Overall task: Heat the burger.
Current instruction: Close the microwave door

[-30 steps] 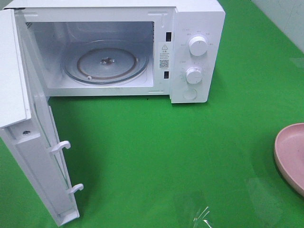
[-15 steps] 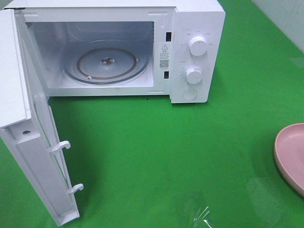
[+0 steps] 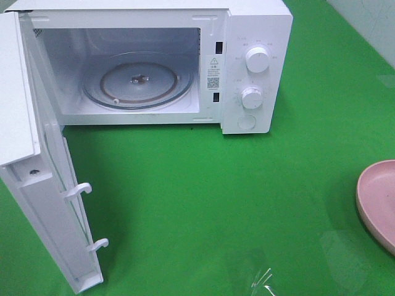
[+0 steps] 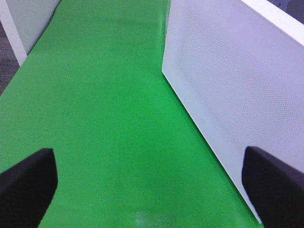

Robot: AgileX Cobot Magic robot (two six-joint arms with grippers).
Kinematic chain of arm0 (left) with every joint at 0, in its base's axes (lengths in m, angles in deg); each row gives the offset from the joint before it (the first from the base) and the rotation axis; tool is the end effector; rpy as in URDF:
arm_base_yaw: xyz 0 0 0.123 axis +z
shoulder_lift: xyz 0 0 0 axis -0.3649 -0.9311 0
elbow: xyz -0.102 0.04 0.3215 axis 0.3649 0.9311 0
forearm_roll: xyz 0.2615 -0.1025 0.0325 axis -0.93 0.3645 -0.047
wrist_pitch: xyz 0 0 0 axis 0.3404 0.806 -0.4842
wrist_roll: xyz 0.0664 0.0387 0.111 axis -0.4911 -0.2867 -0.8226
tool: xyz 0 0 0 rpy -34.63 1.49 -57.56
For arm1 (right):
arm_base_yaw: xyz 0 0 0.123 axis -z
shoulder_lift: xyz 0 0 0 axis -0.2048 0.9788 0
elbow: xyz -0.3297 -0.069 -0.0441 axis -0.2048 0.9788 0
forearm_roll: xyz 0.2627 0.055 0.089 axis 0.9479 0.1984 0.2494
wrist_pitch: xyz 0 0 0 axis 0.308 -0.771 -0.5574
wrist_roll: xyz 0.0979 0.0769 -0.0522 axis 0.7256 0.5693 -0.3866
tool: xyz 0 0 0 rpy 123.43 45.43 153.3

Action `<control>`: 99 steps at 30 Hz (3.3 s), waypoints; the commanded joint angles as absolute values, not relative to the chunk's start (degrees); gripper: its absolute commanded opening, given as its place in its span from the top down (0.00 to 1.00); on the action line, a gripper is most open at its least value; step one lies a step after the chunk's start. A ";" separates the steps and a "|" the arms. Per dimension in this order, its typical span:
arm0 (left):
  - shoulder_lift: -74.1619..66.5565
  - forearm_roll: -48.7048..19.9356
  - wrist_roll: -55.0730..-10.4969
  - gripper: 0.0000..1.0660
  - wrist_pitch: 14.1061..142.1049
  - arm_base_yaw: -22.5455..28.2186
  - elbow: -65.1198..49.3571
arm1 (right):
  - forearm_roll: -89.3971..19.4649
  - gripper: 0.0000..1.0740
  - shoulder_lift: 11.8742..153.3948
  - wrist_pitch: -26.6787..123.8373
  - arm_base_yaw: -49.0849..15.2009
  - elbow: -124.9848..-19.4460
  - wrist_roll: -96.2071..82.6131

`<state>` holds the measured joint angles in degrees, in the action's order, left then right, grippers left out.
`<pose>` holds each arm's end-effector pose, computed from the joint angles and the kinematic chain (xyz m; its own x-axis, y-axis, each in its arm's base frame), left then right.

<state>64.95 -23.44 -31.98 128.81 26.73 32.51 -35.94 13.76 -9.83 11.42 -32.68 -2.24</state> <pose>0.0033 -0.0112 0.2777 -0.4454 -0.0355 -0.8946 -0.0138 0.9994 -0.0328 0.0128 -0.0014 0.2816 -0.3697 -0.0105 -0.9291 0.0008 0.9999 -0.0117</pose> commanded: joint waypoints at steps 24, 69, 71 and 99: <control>65.30 -23.32 -31.64 0.08 128.30 26.84 32.68 | -35.83 0.30 12.22 -9.72 11.76 -32.62 -2.76; 64.15 -24.07 -30.26 0.12 126.06 26.84 31.31 | -35.83 0.30 12.22 -9.72 11.76 -32.62 -2.76; 62.83 -25.04 -30.26 0.17 124.06 26.84 31.08 | -35.83 0.30 12.22 -9.72 11.76 -32.62 -2.76; 29.43 -28.19 -30.15 1.00 56.45 26.84 47.98 | -35.83 0.30 12.22 -9.72 11.76 -32.62 -2.76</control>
